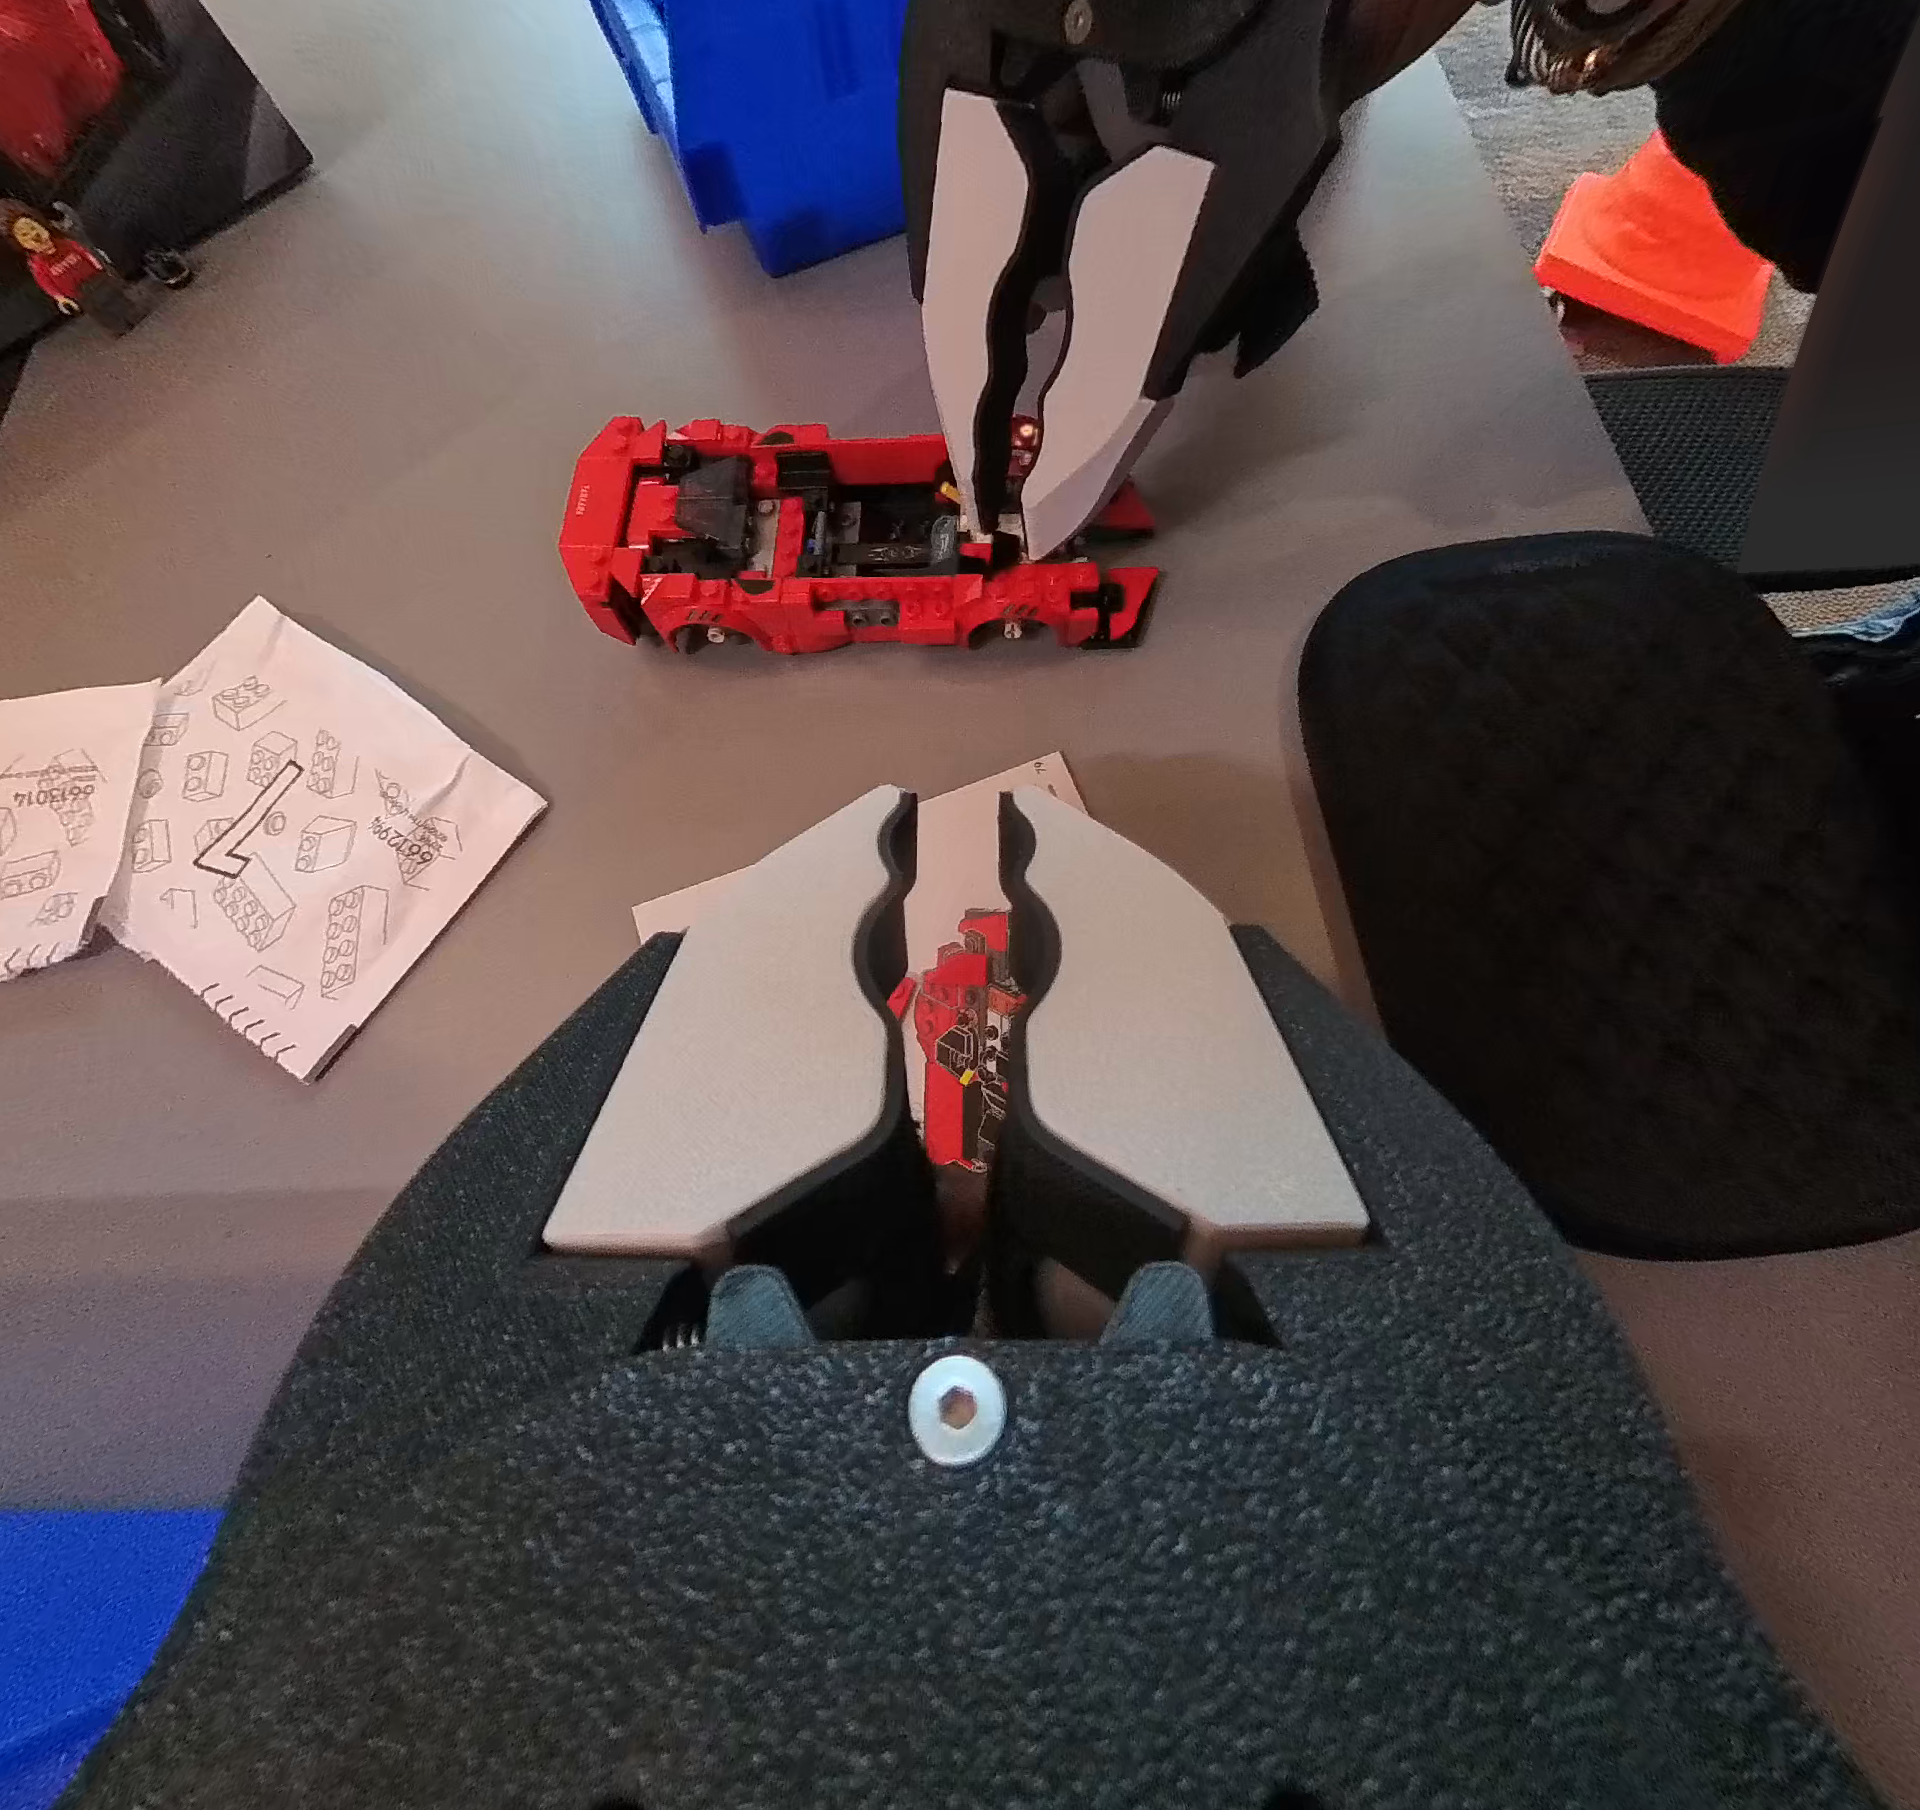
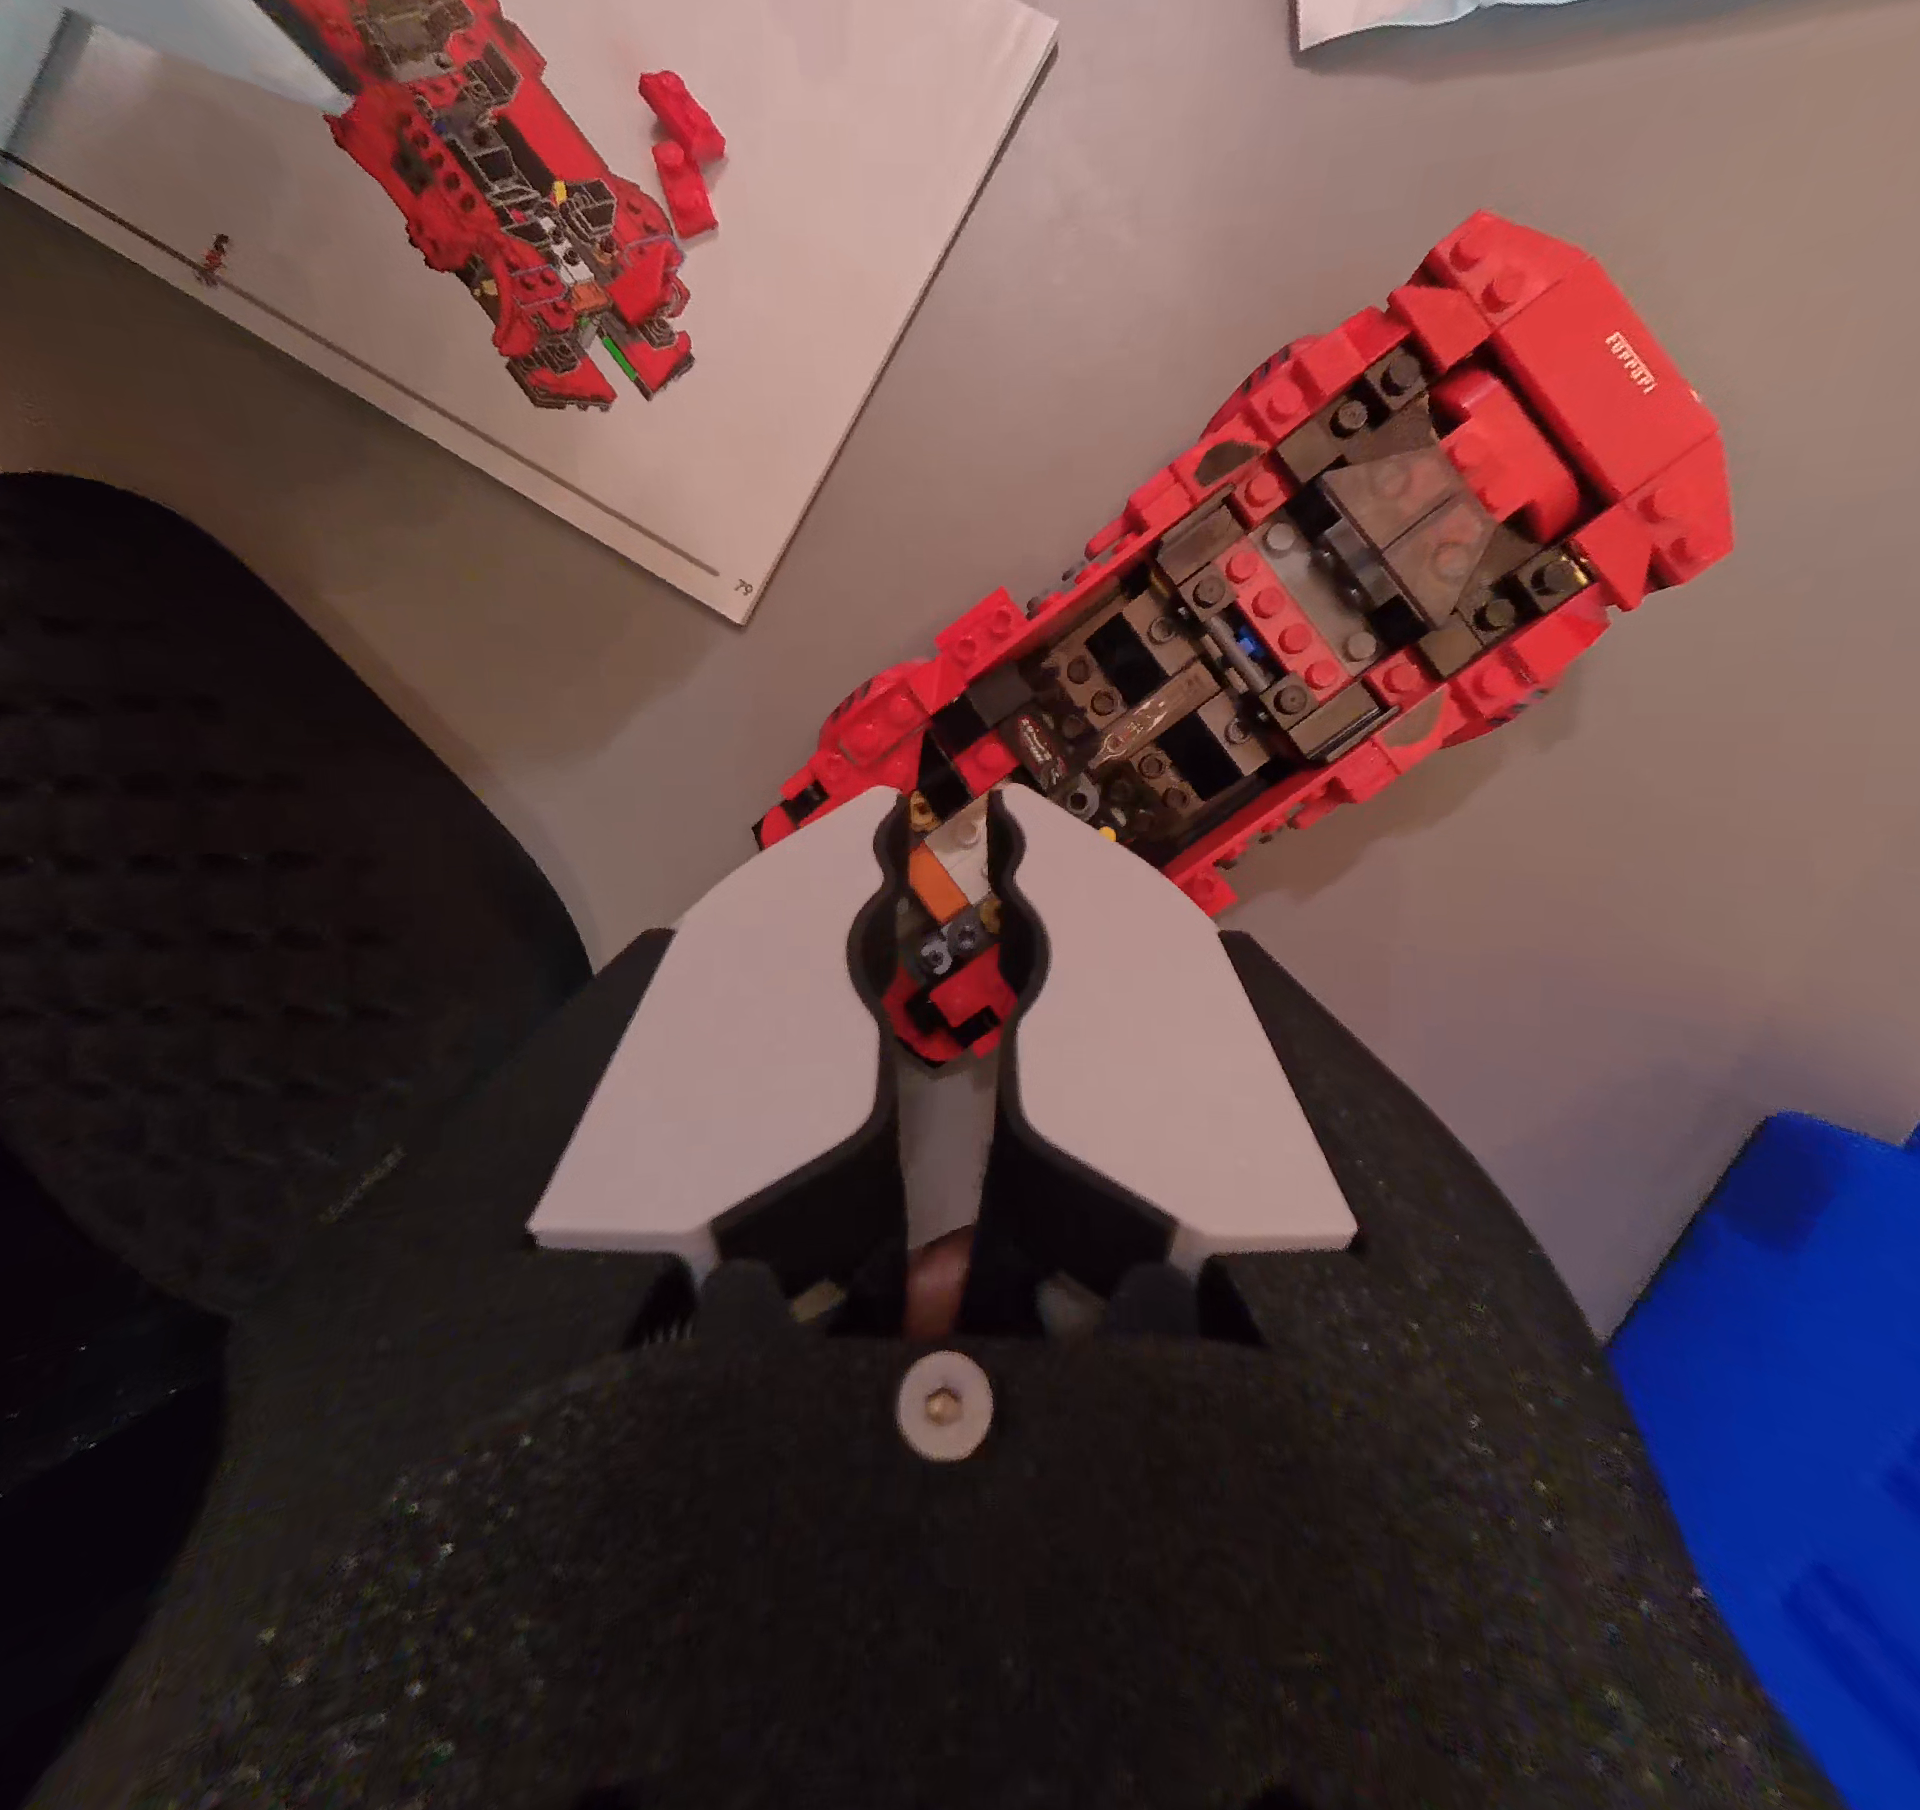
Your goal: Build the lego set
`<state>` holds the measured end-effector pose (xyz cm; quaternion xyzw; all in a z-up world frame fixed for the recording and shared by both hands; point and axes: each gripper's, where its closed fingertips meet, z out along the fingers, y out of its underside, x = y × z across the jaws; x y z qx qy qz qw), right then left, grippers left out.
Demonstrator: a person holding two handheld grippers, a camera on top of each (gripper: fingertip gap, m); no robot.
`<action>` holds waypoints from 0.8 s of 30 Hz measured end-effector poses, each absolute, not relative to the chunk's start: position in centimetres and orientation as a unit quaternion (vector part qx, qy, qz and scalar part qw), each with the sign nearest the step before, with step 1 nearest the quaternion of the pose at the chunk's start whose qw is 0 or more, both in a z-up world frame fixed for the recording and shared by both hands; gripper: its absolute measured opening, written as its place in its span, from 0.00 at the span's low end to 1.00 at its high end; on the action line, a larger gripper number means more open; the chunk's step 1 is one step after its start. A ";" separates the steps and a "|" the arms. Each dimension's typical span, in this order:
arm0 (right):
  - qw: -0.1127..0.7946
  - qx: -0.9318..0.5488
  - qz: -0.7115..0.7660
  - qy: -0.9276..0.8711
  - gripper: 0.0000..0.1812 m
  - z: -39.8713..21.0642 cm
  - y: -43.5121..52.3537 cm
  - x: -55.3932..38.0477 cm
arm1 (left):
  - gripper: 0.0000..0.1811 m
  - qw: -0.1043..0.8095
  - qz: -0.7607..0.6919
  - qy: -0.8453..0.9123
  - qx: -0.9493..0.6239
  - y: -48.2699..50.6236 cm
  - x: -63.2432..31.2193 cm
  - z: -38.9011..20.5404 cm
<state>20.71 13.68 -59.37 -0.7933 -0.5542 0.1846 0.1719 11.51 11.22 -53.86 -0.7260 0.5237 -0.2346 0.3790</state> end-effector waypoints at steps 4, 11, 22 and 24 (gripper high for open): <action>0.168 -0.792 0.202 -0.551 0.06 -59.4 13.7 20.4 | 0.08 0.379 -0.235 0.525 -0.725 11.2 11.5 -53.9; 0.173 -0.788 0.220 -0.548 0.02 -59.0 13.9 20.4 | 0.08 0.381 -0.235 0.525 -0.724 11.2 11.5 -53.8; 0.229 -0.751 0.231 -0.574 0.01 -55.8 13.6 19.6 | 0.08 0.382 -0.256 0.513 -0.725 11.1 11.9 -53.4; 0.234 -0.725 0.226 -0.607 0.01 -54.8 12.8 18.7 | 0.08 0.382 -0.264 0.510 -0.724 10.8 12.4 -53.1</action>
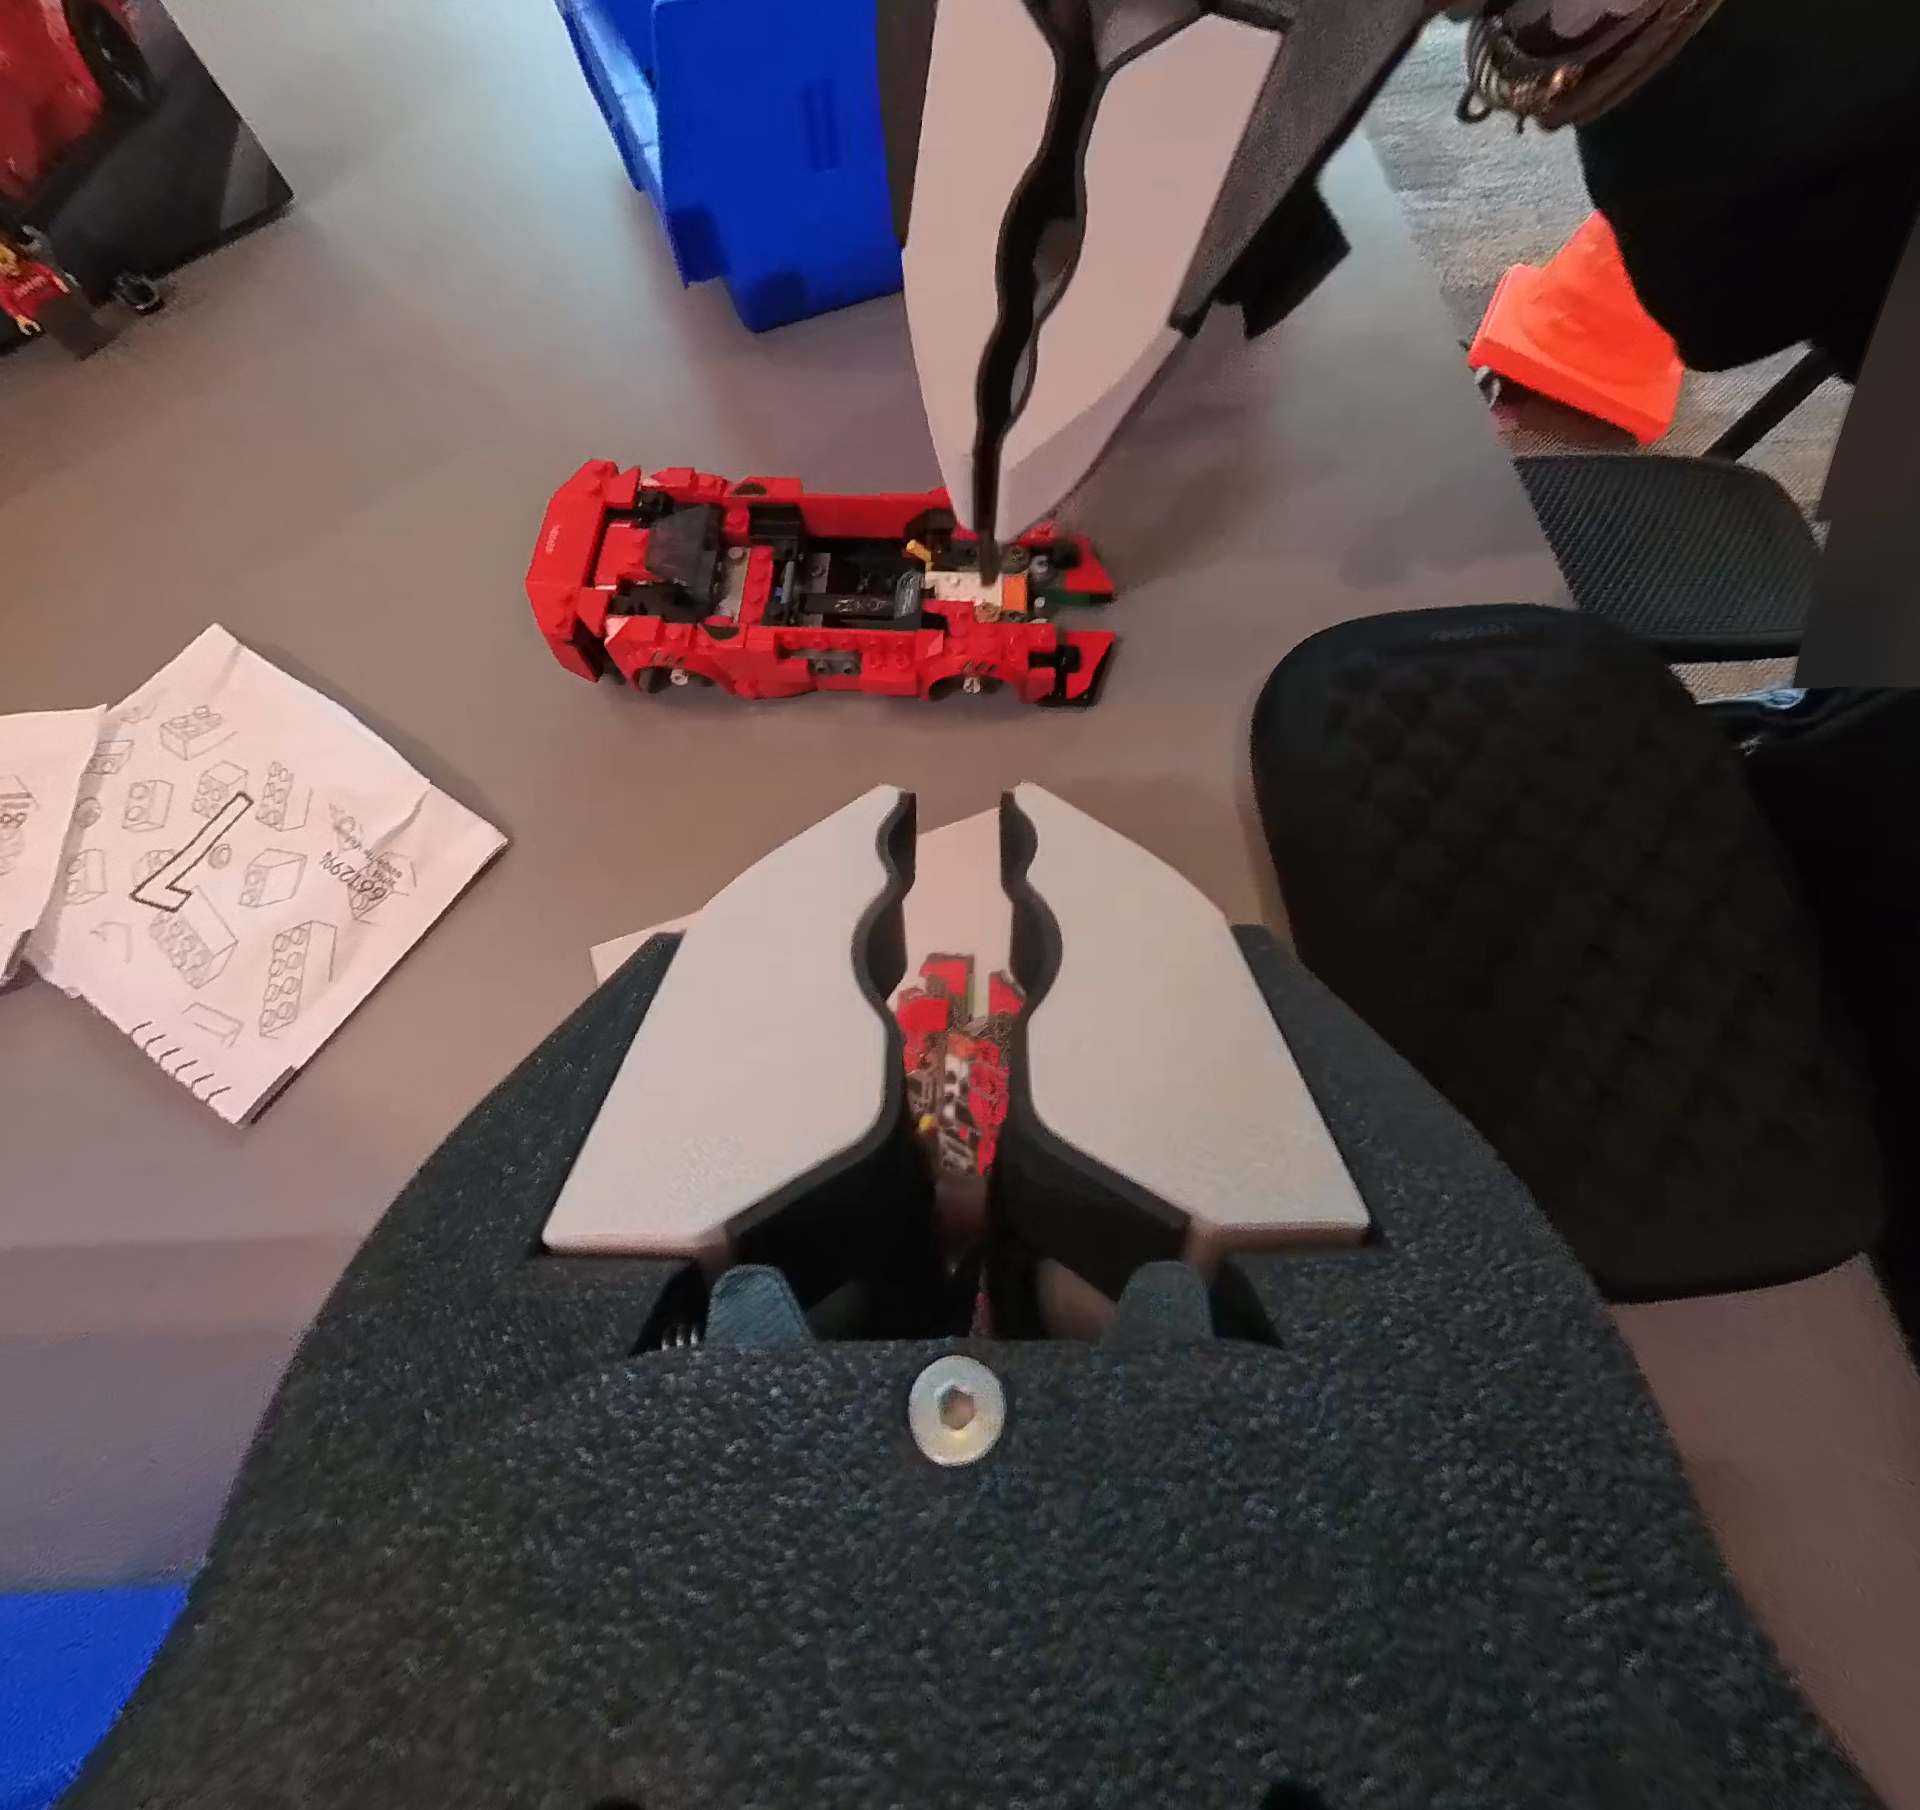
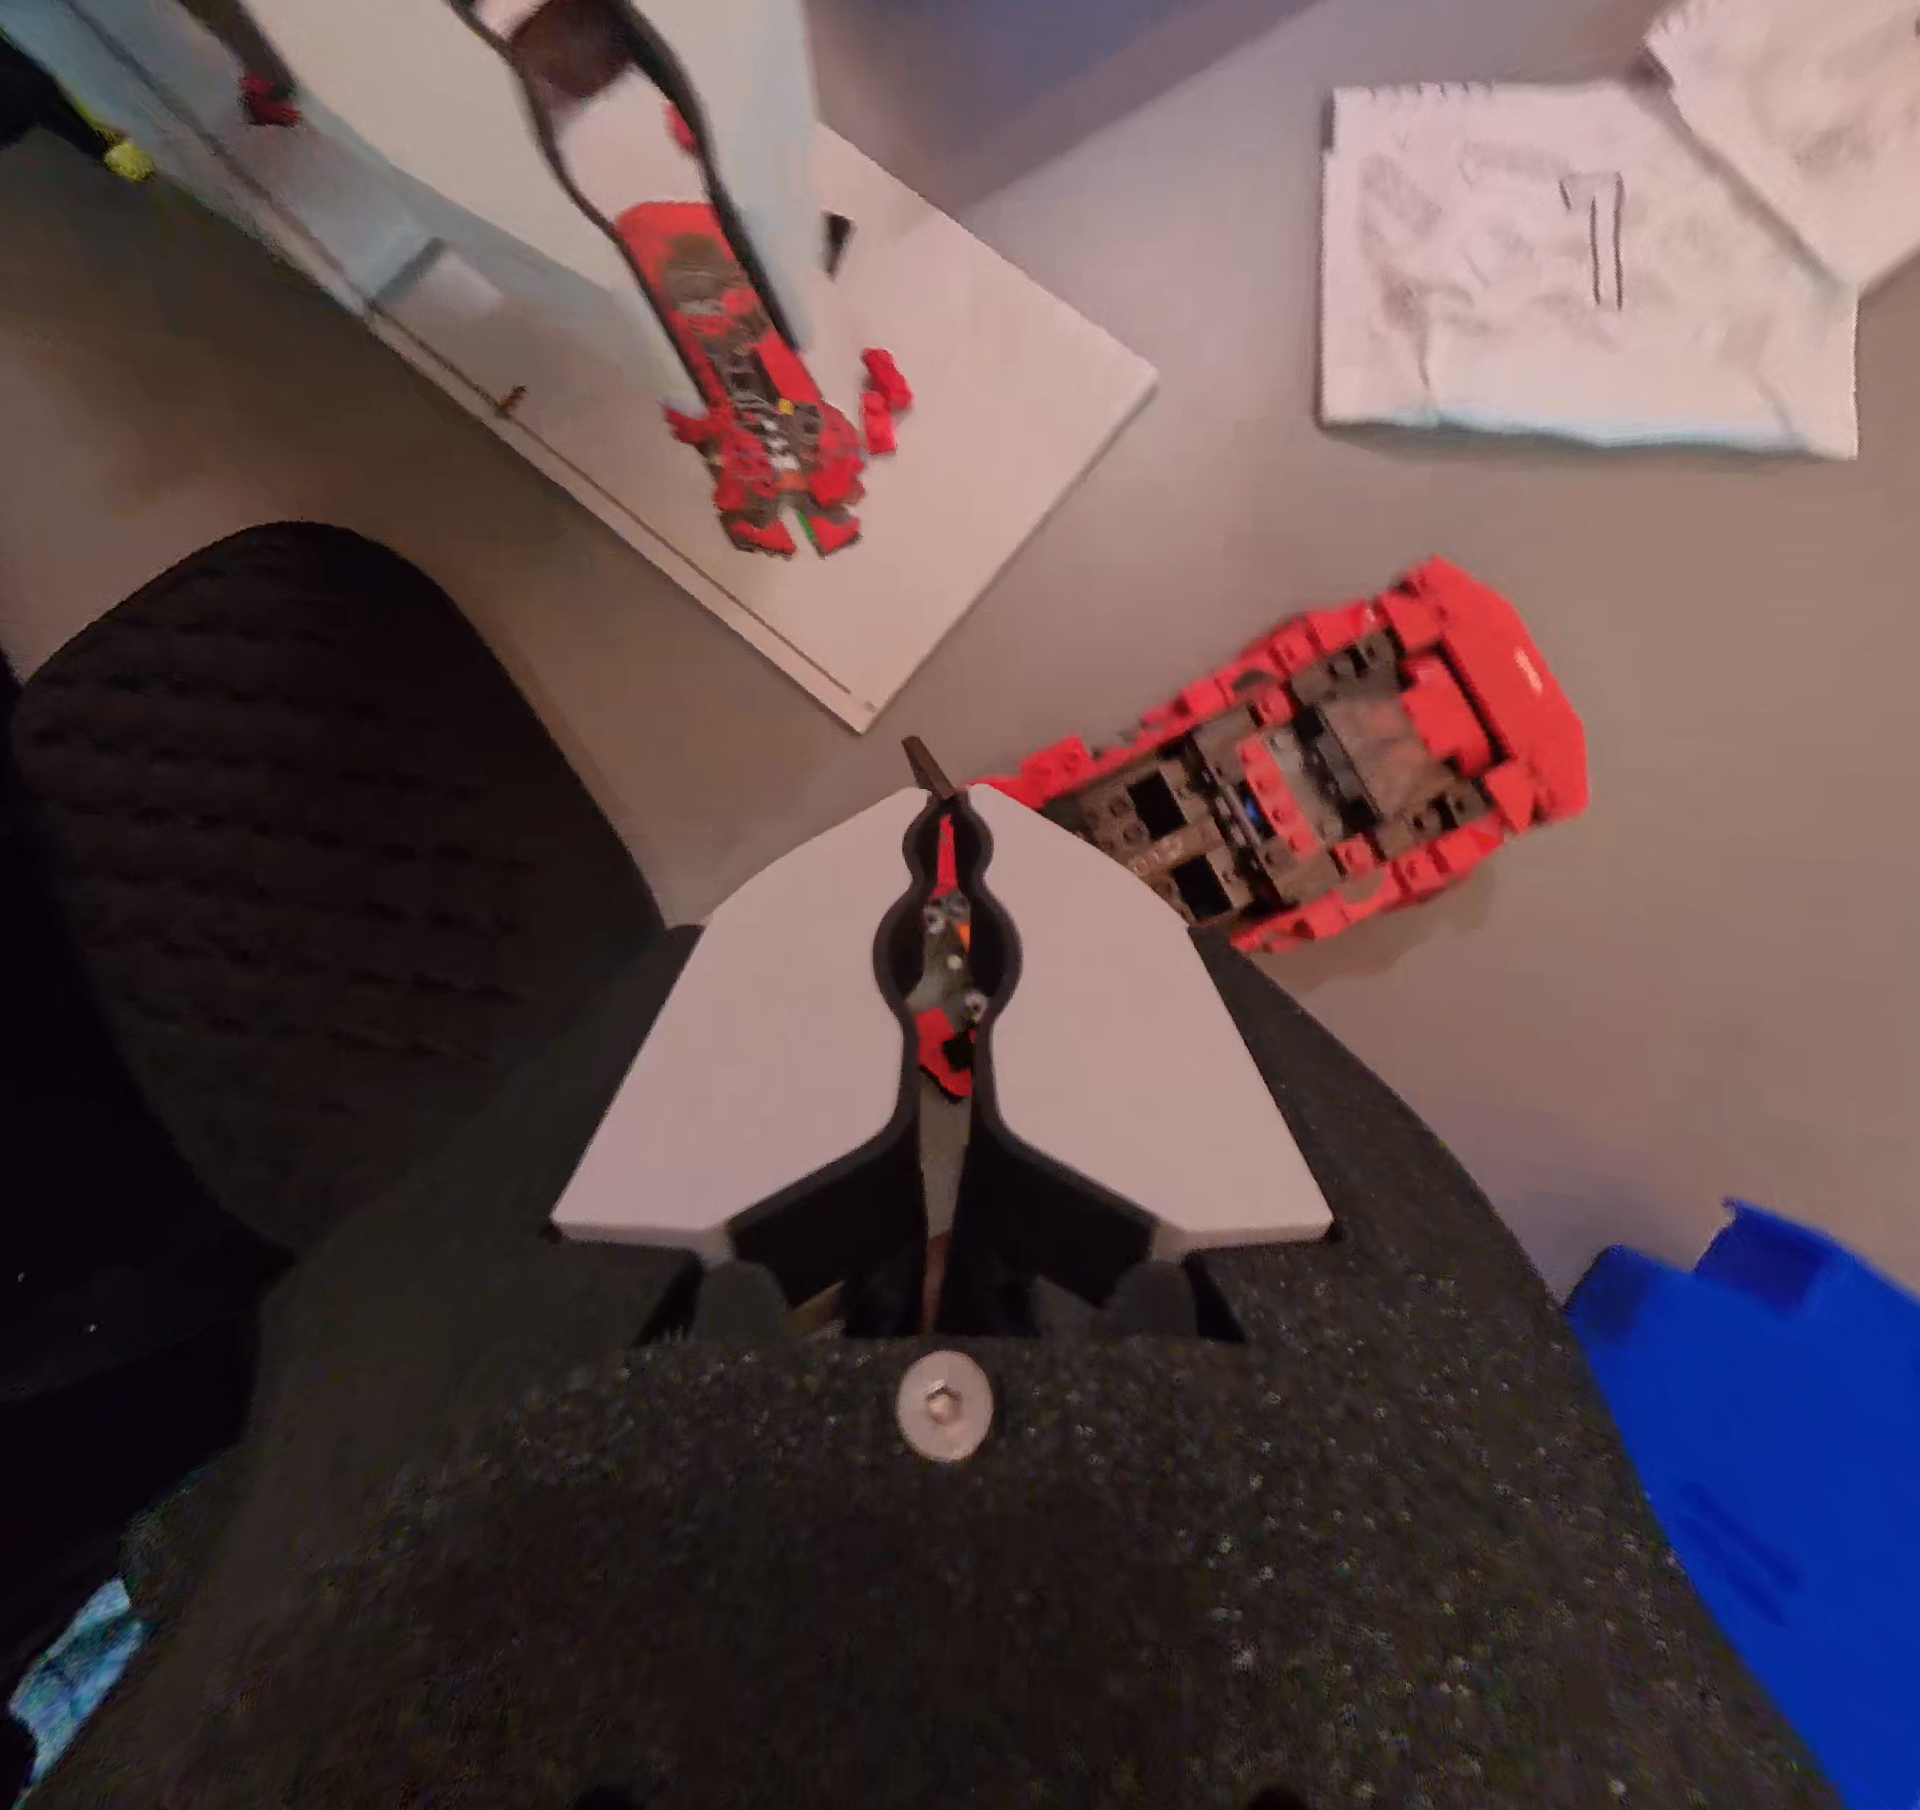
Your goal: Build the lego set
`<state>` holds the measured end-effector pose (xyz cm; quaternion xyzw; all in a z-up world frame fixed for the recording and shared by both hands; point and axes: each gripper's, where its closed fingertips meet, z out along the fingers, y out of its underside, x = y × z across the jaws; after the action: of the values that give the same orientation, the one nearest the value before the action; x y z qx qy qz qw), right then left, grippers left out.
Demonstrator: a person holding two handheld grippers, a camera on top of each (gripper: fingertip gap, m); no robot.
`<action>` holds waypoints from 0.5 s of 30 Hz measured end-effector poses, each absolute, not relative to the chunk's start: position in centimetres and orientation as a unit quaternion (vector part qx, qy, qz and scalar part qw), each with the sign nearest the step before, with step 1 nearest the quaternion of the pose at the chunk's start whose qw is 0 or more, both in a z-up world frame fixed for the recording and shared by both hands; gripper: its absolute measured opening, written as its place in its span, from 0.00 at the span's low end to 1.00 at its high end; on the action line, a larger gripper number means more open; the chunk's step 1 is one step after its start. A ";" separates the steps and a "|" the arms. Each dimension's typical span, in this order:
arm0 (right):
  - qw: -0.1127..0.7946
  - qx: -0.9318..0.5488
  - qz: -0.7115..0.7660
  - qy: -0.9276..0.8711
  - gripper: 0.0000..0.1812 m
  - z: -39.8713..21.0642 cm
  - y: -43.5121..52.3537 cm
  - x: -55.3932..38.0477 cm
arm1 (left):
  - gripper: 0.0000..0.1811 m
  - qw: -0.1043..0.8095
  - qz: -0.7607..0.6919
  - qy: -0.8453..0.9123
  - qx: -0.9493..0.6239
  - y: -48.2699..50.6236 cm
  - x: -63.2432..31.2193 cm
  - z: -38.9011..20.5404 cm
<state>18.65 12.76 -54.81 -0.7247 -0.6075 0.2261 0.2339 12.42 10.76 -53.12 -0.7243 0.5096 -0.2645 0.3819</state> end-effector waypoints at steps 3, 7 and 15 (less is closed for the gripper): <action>0.223 -0.683 0.210 -0.663 0.01 -53.5 11.2 17.2 | 0.08 0.375 -0.268 0.512 -0.725 10.1 13.3 -52.9; 0.212 -0.636 0.178 -0.720 0.01 -52.0 9.8 15.7 | 0.08 0.366 -0.279 0.514 -0.724 9.1 14.3 -52.6; 0.221 -0.582 0.154 -0.767 0.01 -50.2 8.1 13.7 | 0.03 0.369 -0.304 0.499 -0.722 7.5 15.1 -52.0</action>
<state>13.75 8.10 -50.18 -0.5821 -0.7674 0.1535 0.2207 15.10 7.49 -51.99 -0.7224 0.4992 -0.3041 0.3694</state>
